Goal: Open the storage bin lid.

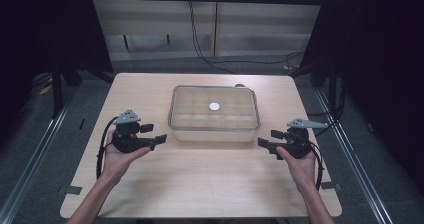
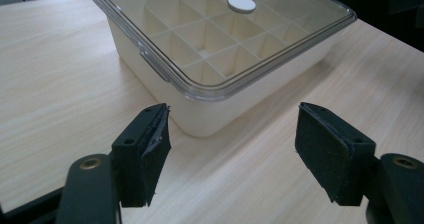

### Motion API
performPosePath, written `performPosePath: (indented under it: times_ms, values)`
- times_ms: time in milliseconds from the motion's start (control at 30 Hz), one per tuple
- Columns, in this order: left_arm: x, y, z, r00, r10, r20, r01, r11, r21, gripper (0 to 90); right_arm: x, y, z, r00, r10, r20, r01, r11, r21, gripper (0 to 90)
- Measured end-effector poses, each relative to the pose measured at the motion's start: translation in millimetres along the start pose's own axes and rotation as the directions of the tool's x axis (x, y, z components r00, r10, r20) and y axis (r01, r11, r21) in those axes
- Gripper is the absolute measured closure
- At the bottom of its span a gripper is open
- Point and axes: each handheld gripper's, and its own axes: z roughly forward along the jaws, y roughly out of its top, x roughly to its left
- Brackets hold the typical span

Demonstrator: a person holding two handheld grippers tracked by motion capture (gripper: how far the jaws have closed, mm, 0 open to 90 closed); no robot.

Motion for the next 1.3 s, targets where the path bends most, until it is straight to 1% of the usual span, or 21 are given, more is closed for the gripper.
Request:
performPosePath:
  times_ms: [67, 133, 167, 200, 300, 333, 367, 433, 500, 633, 667, 700, 733, 800, 900, 933, 967, 1000, 1133, 1200, 1300]
  values:
    - [1.6, 3.9, 3.4, 1.0, -0.004, 0.003, 0.004, 1.0, 0.008, 29.5, 1.4, 2.5, 2.1, 0.9997, -0.02, 0.014, 0.019, 1.0, 0.012, 24.1]
    - [3.2, 6.5, 6.8, 0.9999, -0.011, 0.004, 0.011, 0.9999, 0.011, 31.0, 0.8, 5.7, 4.0, 0.9992, -0.028, 0.027, 0.028, 1.0, 0.007, 21.3]
    - [4.4, 7.9, 8.7, 1.0, -0.009, 0.001, 0.009, 0.9999, 0.015, 31.2, 0.0, 7.5, 5.0, 0.9992, -0.033, 0.022, 0.033, 0.999, 0.002, 21.3]
    - [4.9, 8.6, 9.9, 0.9999, -0.012, 0.002, 0.012, 0.9997, 0.021, 31.2, -1.7, 9.8, 6.3, 0.9995, -0.026, 0.018, 0.026, 1.0, 0.001, 20.7]
    - [8.2, 11.7, 12.6, 0.9998, -0.018, -0.003, 0.018, 0.9996, 0.021, 31.0, -3.7, 16.0, 9.4, 0.9992, -0.036, 0.015, 0.036, 0.999, 0.011, 20.5]
    - [10.1, 13.2, 12.6, 0.9998, -0.015, -0.012, 0.016, 0.9997, 0.018, 31.0, -3.9, 18.5, 10.4, 0.999, -0.042, 0.015, 0.041, 0.999, 0.019, 20.7]
    - [11.9, 15.4, 12.6, 0.9996, -0.019, -0.019, 0.019, 0.9998, -0.004, 31.4, -4.1, 21.0, 11.2, 0.999, -0.044, 0.008, 0.044, 0.999, 0.023, 21.8]
    - [15.4, 19.2, 13.0, 0.9994, -0.028, -0.021, 0.028, 0.9996, -0.009, 31.9, -4.6, 26.1, 13.3, 0.9985, -0.054, 0.007, 0.054, 0.998, 0.029, 22.4]
    - [20.1, 23.8, 16.3, 0.9993, -0.025, -0.028, 0.026, 0.9997, 0.002, 30.6, -7.3, 33.1, 17.5, 0.9988, -0.048, -0.003, 0.048, 0.998, 0.035, 22.2]
    - [25.1, 25.2, 21.4, 0.9987, -0.04, -0.032, 0.041, 0.9991, 0.014, 29.2, -11.7, 38.0, 22.1, 0.9992, -0.036, -0.014, 0.037, 0.999, 0.035, 20.8]
    - [25.8, 25.1, 23.6, 0.9978, -0.055, -0.038, 0.055, 0.9984, 0.006, 29.2, -12.3, 40.0, 23.4, 0.9994, -0.032, -0.01, 0.032, 0.999, 0.038, 21.1]
    - [27.0, 25.2, 25.2, 0.9976, -0.055, -0.042, 0.055, 0.9985, 0.006, 29.1, -13.2, 41.6, 24.9, 0.9992, -0.037, -0.014, 0.037, 0.999, 0.033, 21.1]
    - [28.6, 25.5, 26.2, 0.9978, -0.049, -0.044, 0.05, 0.9986, 0.015, 28.8, -14.2, 44.6, 27.0, 0.9992, -0.037, -0.012, 0.038, 0.998, 0.045, 21.1]
    - [29.9, 26.6, 28.3, 0.9977, -0.056, -0.04, 0.056, 0.9982, 0.021, 28.2, -14.8, 45.8, 28.1, 0.999, -0.042, -0.012, 0.043, 0.998, 0.046, 21.0]
    - [30.0, 30.9, 31.8, 0.998, -0.051, -0.038, 0.052, 0.9983, 0.028, 27.3, -16.9, 50.5, 31.3, 0.9989, -0.047, -0.002, 0.047, 0.997, 0.059, 20.4]
    - [30.2, 33.4, 32.5, 0.9986, -0.039, -0.036, 0.04, 0.9987, 0.033, 26.8, -18.0, 52.2, 32.4, 0.9988, -0.049, 0.001, 0.049, 0.997, 0.058, 20.4]
    - [29.7, 34.7, 33.1, 0.9984, -0.046, -0.035, 0.046, 0.9986, 0.026, 25.9, -19.7, 55.9, 33.9, 0.9987, -0.051, -0.001, 0.051, 0.997, 0.063, 20.2]
    - [30.7, 36.9, 33.2, 0.9986, -0.038, -0.036, 0.04, 0.9987, 0.033, 25.9, -19.7, 55.9, 33.9, 0.9987, -0.051, -0.001, 0.051, 0.997, 0.063, 20.2]
    - [33.7, 44.3, 37.3, 0.9985, -0.04, -0.036, 0.041, 0.9984, 0.04, 24.1, -22.8, 66.0, 38.0, 0.9985, -0.054, 0.011, 0.053, 0.996, 0.065, 15.3]
    - [36.5, 46.4, 41.0, 0.9979, -0.055, -0.033, 0.056, 0.9976, 0.04, 23.7, -23.4, 67.6, 39.6, 0.9985, -0.052, 0.013, 0.051, 0.996, 0.069, 15.4]
    - [41.0, 47.9, 46.4, 0.9978, -0.05, -0.043, 0.053, 0.9969, 0.058, 23.3, -25.9, 70.4, 46.1, 0.9985, -0.054, 0.006, 0.053, 0.995, 0.08, 15.8]
